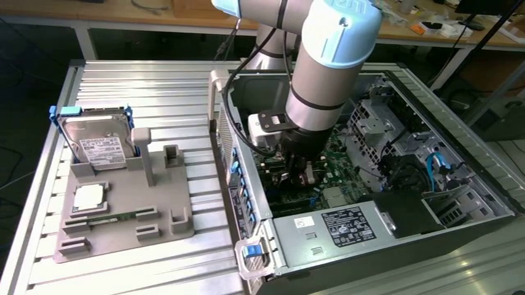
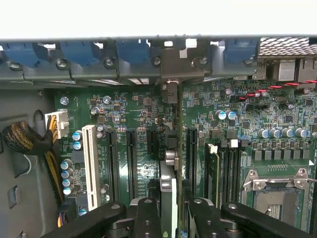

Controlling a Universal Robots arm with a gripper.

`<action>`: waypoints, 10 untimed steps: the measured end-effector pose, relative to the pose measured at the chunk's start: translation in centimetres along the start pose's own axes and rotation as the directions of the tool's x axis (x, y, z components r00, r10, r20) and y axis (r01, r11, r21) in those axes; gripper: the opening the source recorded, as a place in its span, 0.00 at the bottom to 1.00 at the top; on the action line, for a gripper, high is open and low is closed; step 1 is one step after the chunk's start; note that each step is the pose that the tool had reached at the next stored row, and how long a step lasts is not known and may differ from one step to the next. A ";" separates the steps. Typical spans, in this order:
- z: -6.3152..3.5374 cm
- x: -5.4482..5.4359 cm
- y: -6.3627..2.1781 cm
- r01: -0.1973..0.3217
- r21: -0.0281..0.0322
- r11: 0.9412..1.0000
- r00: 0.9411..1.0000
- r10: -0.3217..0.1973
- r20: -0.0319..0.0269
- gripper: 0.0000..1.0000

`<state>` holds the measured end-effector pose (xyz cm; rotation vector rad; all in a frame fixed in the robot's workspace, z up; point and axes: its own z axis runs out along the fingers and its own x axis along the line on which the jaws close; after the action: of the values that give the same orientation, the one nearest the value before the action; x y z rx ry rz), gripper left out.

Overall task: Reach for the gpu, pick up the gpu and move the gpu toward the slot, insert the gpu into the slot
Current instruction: 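Insert the gpu into the slot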

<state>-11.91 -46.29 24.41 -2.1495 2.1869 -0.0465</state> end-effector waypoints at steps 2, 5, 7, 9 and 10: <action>0.00 0.0 0.00 0.000 0.000 1.000 1.000 0.000 0.000 0.27; 0.10 0.0 0.00 0.000 0.001 1.000 1.000 0.000 0.003 0.27; 0.06 0.0 0.00 0.000 0.001 1.000 1.000 0.000 0.001 0.28; -0.06 0.0 -0.01 0.000 0.000 1.000 1.000 0.000 0.000 0.34; -0.18 -0.1 -0.01 0.000 0.001 1.000 1.000 0.000 0.000 0.34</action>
<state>-11.91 -46.23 24.59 -2.1495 2.1866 -0.0473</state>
